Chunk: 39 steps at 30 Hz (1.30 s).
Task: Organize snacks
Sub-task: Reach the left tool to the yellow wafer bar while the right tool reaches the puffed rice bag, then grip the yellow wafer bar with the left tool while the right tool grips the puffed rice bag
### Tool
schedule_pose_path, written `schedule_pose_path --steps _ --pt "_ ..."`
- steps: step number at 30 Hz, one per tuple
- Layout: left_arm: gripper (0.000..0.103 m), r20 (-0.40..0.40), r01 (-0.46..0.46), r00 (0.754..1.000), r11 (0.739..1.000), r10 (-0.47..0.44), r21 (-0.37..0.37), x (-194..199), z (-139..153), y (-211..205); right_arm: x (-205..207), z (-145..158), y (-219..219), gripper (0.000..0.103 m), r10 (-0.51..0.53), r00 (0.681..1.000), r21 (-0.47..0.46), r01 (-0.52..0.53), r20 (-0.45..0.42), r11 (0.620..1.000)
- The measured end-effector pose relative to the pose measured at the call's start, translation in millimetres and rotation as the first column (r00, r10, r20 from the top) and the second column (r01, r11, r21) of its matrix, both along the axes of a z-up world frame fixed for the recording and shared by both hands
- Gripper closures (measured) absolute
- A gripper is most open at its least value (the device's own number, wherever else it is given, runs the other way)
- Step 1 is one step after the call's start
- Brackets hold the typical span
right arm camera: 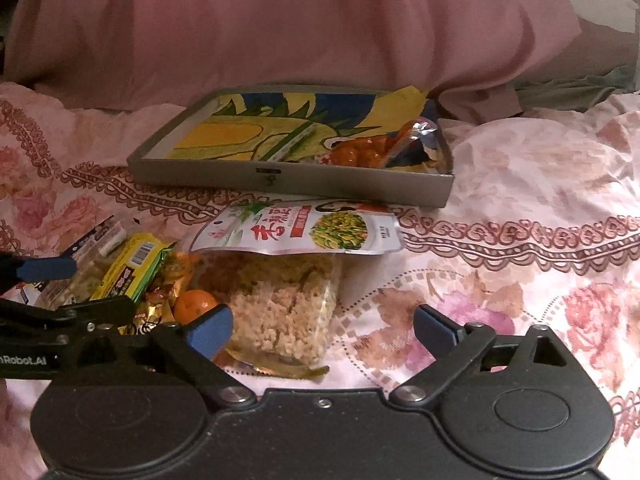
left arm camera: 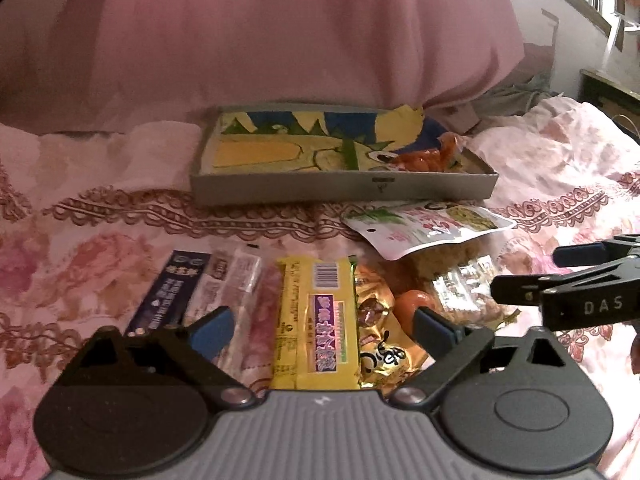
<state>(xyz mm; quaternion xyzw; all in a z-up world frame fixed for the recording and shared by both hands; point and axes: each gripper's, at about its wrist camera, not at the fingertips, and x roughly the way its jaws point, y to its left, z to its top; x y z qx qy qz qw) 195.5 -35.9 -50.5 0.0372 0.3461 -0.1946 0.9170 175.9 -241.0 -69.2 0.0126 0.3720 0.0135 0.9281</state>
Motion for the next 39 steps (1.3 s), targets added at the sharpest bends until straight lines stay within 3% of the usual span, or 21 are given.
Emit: schedule_pose_path --steps 4,10,17,20,30,32,34,39 --pt "0.018 -0.026 0.022 0.999 0.999 -0.023 -0.023 7.0 -4.8 -0.6 8.9 -6.6 4.4 0.014 0.019 1.000 0.009 -0.019 -0.019 1.000" --pt "0.032 -0.072 0.038 0.997 0.999 -0.036 0.024 16.5 -16.8 -4.0 20.3 -17.5 6.4 0.018 0.014 0.998 0.012 -0.013 -0.053 1.000" --pt "0.048 -0.128 0.009 0.992 0.999 -0.015 -0.048 23.3 -15.7 9.2 34.8 -25.2 5.4 0.018 0.001 0.998 0.064 0.004 -0.066 0.998" --pt "0.048 -0.171 -0.014 0.985 0.995 -0.004 -0.102 28.4 -18.1 16.5 39.5 -27.6 9.2 0.018 0.009 0.998 0.080 -0.003 -0.068 0.997" --pt "0.038 -0.174 0.024 0.984 0.993 -0.043 -0.113 31.4 -21.0 13.5 44.2 -33.9 9.9 0.014 0.010 0.997 0.084 -0.004 -0.075 0.996" --pt "0.045 -0.180 0.019 0.983 0.993 -0.040 -0.113 31.6 -20.2 13.9 44.4 -34.3 10.4 0.014 0.006 0.997 0.083 0.000 -0.077 0.997" --pt "0.051 -0.199 -0.006 0.980 0.992 -0.019 -0.124 33.1 -18.5 18.2 43.3 -31.9 12.5 0.027 0.012 0.996 0.087 -0.005 -0.083 0.996" --pt "0.053 -0.250 -0.061 0.968 0.988 0.024 -0.144 34.0 -15.8 23.7 34.2 -21.9 26.6 0.031 0.025 0.991 0.038 -0.020 -0.135 0.999"
